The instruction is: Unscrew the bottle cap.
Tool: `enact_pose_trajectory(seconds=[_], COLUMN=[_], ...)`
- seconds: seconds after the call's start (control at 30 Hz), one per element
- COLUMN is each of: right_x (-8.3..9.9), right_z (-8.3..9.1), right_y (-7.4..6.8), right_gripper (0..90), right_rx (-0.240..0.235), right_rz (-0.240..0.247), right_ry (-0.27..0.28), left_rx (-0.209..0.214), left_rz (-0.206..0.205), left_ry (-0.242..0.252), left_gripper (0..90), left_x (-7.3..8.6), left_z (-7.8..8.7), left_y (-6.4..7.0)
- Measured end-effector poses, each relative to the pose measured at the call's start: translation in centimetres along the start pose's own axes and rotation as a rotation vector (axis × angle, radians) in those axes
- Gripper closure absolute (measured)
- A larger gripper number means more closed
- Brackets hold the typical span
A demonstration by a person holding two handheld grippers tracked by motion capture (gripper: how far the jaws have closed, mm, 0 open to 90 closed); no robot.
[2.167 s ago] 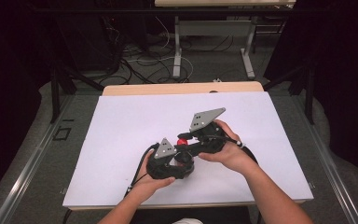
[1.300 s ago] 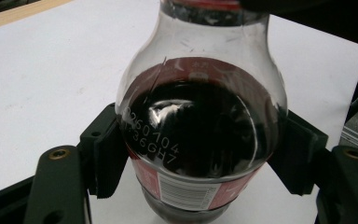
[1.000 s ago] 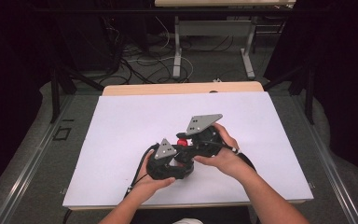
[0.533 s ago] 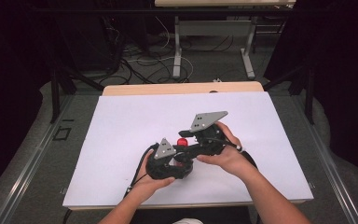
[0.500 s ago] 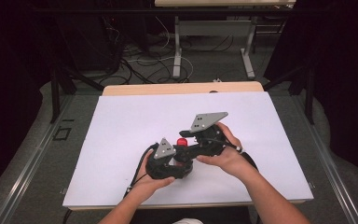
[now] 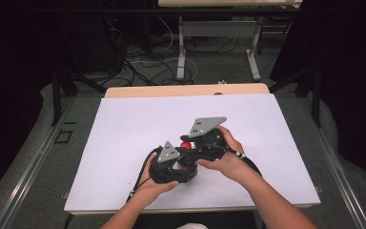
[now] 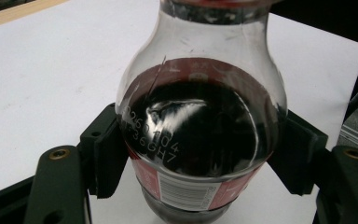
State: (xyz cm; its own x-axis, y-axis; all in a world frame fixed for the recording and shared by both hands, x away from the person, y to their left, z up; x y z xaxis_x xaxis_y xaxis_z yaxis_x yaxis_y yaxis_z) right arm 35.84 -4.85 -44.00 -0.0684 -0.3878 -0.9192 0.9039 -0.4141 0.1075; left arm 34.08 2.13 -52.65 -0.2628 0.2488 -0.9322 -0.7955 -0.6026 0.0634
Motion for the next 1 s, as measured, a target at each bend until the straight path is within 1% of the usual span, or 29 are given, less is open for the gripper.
enact_pose_trajectory(seconds=[0.03,0.07,0.1,0.13,0.2,0.23,0.27,0.3,0.33,0.4,0.43,0.47,0.53,0.57,0.6,0.63,0.67,0.7,0.73,0.77,0.8,0.83,0.9,0.93,0.97,1.0], right_x=[0.0,0.0,-0.1,-0.1,-0.1,-0.1,-0.1,-0.2,-0.2,-0.2,-0.3,-0.3,-0.3,-0.4,-0.5,-0.6,-0.6,-0.6,-0.6,-0.6,-0.5,-0.5,-0.3,-0.3,-0.2,-0.2], right_z=[0.0,0.0,0.0,0.0,0.0,0.0,0.1,0.1,0.1,0.1,0.2,0.2,0.2,0.3,0.3,0.3,0.5,0.5,0.6,0.6,0.6,0.6,0.5,0.2,0.1,0.0], right_y=[0.1,0.1,0.3,0.3,0.6,0.6,0.7,0.7,0.7,0.8,0.8,0.8,0.7,0.7,0.6,0.6,0.5,0.4,0.3,0.3,0.4,0.5,0.1,-0.1,-0.3,-0.4], right_gripper=[60.6,60.6,60.9,60.9,61.0,61.0,61.1,61.0,61.0,60.9,60.8,60.7,58.9,54.5,51.6,51.3,51.3,51.3,51.2,51.2,51.3,51.5,54.0,53.9,54.1,55.1], right_rx=[-0.029,-0.029,-0.076,-0.076,-0.108,-0.117,-0.129,-0.146,-0.146,-0.162,-0.16,-0.165,-0.162,-0.15,-0.138,-0.128,-0.114,-0.096,-0.053,-0.053,-0.032,0.008,0.017,0.02,0.02,0.035], right_rz=[-0.001,-0.001,-0.005,-0.005,-0.002,-0.005,0.004,0.0,0.0,0.002,-0.004,-0.001,0.0,-0.008,-0.018,-0.018,-0.02,-0.019,-0.033,-0.033,-0.038,-0.036,-0.049,-0.049,-0.041,-0.031], right_ry=[-0.008,-0.008,-0.014,-0.014,-0.024,-0.025,-0.039,-0.043,-0.043,-0.045,-0.041,-0.038,-0.037,-0.035,-0.02,-0.011,-0.019,-0.014,-0.023,-0.023,-0.039,-0.04,-0.052,-0.051,-0.055,-0.06], left_rx=[-0.001,-0.001,0.001,-0.001,0.001,0.0,0.0,0.0,0.002,-0.001,0.001,0.001,0.005,0.004,0.002,-0.003,-0.004,-0.005,-0.013,-0.008,-0.012,-0.013,-0.014,-0.017,-0.009,-0.012], left_rz=[-0.002,-0.003,-0.003,-0.007,-0.008,-0.005,-0.006,-0.006,-0.011,-0.015,-0.006,-0.014,-0.007,-0.008,-0.005,-0.009,-0.004,-0.003,-0.005,-0.002,0.0,0.0,-0.005,0.007,0.002,-0.001], left_ry=[-0.001,0.0,0.003,0.001,0.005,0.0,0.001,0.002,0.006,0.012,0.002,0.003,-0.001,0.004,0.005,0.007,0.001,0.001,0.005,0.003,0.002,0.002,0.003,0.014,0.002,0.002], left_gripper=[30.3,30.3,30.3,30.3,30.3,30.3,30.3,30.3,30.3,30.2,30.3,30.3,30.3,30.2,30.3,30.3,30.2,30.3,30.2,30.2,30.2,30.3,30.2,30.3,30.3,30.2], left_x=[0.0,0.0,0.0,0.0,0.0,0.0,0.0,0.0,0.0,-0.1,-0.1,-0.1,-0.1,-0.1,-0.1,-0.1,-0.1,-0.1,-0.1,-0.1,-0.1,-0.1,-0.1,-0.1,-0.1,-0.1], left_z=[0.0,0.0,0.0,0.0,0.0,0.0,0.0,0.0,0.0,0.0,0.1,0.1,0.1,0.1,0.1,0.1,0.1,0.1,0.1,0.1,0.2,0.2,0.1,0.0,0.1,0.1], left_y=[0.0,0.0,0.0,-0.1,0.0,0.0,0.0,0.0,0.0,-0.1,0.0,0.0,0.1,0.0,0.0,-0.1,-0.2,-0.2,-0.3,-0.3,-0.4,-0.4,-0.4,-0.3,-0.3,-0.3])
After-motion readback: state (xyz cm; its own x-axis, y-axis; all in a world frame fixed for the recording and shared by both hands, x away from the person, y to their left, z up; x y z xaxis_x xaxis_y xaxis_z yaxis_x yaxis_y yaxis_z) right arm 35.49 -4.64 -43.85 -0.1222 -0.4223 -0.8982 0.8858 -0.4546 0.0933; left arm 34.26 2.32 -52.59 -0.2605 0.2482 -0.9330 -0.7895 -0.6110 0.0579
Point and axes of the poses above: each handheld gripper's, and its own axes: z roughly backward along the jaws, x roughly out of its underside, y roughly to its right, the point moved 7 cm from there along -z, roughly forward along the jaws, and after that the axes turned 12 degrees about y, right-handed, at the moved point
